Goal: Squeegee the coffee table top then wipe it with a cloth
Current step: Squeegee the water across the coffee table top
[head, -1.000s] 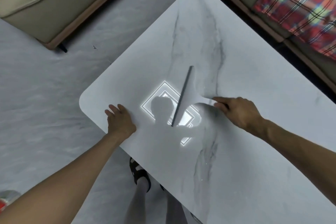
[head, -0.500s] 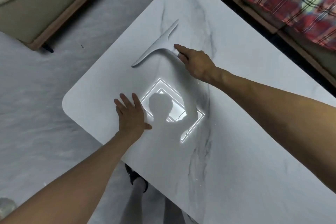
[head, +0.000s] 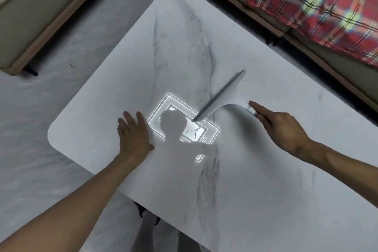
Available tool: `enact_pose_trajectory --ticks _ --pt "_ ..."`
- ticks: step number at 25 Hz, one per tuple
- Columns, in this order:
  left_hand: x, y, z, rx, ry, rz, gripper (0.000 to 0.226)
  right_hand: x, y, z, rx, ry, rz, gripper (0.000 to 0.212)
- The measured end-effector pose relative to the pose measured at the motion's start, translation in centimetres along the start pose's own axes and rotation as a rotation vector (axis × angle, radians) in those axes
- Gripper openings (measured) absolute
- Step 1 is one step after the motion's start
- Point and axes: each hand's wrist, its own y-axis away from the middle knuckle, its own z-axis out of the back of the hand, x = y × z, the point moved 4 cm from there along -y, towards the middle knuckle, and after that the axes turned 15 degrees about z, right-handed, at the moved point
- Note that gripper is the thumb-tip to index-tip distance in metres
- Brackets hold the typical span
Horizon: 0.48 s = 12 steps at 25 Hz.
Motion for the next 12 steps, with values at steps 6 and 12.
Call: enact_pose_trajectory --ticks 6,12 --pt "-10.5 -0.8 1.9 -0.05 0.203 -0.103 0.073 0.3 -15.4 2.6 -0.184 -0.109 -0.071 0.044" --pt "-14.3 -2.2 1.0 0.004 0.101 -0.02 0.084 -2.4 -5.4 -1.8 -0.074 -0.069 -0.107 0.047"
